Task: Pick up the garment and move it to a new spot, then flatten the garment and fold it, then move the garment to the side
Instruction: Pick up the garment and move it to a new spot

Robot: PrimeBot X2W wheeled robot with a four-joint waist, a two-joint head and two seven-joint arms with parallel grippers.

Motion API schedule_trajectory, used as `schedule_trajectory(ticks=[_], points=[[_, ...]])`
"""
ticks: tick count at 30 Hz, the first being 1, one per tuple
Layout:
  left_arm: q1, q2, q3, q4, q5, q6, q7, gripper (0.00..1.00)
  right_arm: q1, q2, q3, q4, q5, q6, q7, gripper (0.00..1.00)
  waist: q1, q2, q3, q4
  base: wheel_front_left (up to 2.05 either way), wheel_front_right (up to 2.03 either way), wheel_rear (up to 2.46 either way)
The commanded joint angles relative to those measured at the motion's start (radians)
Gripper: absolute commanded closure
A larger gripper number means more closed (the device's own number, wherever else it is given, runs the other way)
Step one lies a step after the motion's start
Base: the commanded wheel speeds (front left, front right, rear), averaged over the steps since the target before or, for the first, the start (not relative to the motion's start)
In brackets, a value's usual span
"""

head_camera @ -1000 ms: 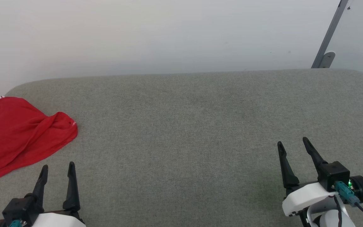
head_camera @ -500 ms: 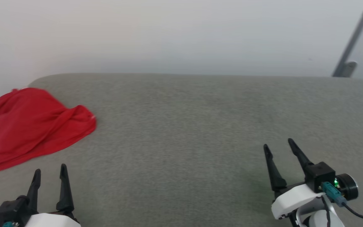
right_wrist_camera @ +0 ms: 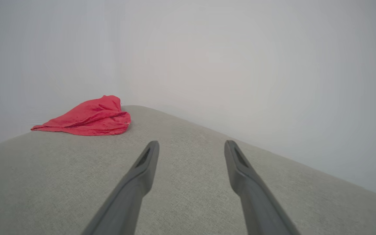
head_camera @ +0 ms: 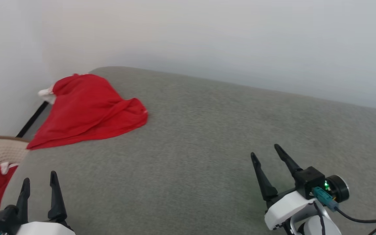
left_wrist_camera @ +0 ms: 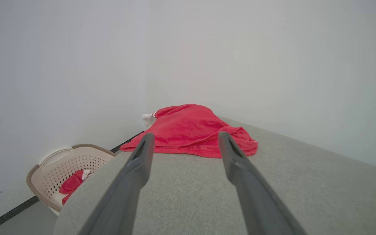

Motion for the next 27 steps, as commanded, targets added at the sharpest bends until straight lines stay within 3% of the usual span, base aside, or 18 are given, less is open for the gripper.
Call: schedule_trajectory(ticks=[1,16,27], points=[[0.017,0.002,0.003,-0.007,-0.006,0.007,0.006,0.00,-0.007,-0.003,0.009,0.003,0.006,0.000,-0.004,0.00,0.0000,0.0000,-0.015,0.038,0.00,0.00,0.00],[0.050,-0.002,0.001,-0.043,-0.027,0.027,0.022,0.00,-0.011,-0.010,0.058,0.023,0.036,0.000,-0.003,0.00,0.0000,0.0000,-0.031,0.156,0.00,0.00,0.00],[-0.040,0.009,0.013,0.010,-0.060,0.034,0.035,0.00,-0.002,-0.013,0.011,0.011,0.023,0.000,0.000,0.00,0.0000,0.0000,0.003,0.170,0.00,0.00,0.00]])
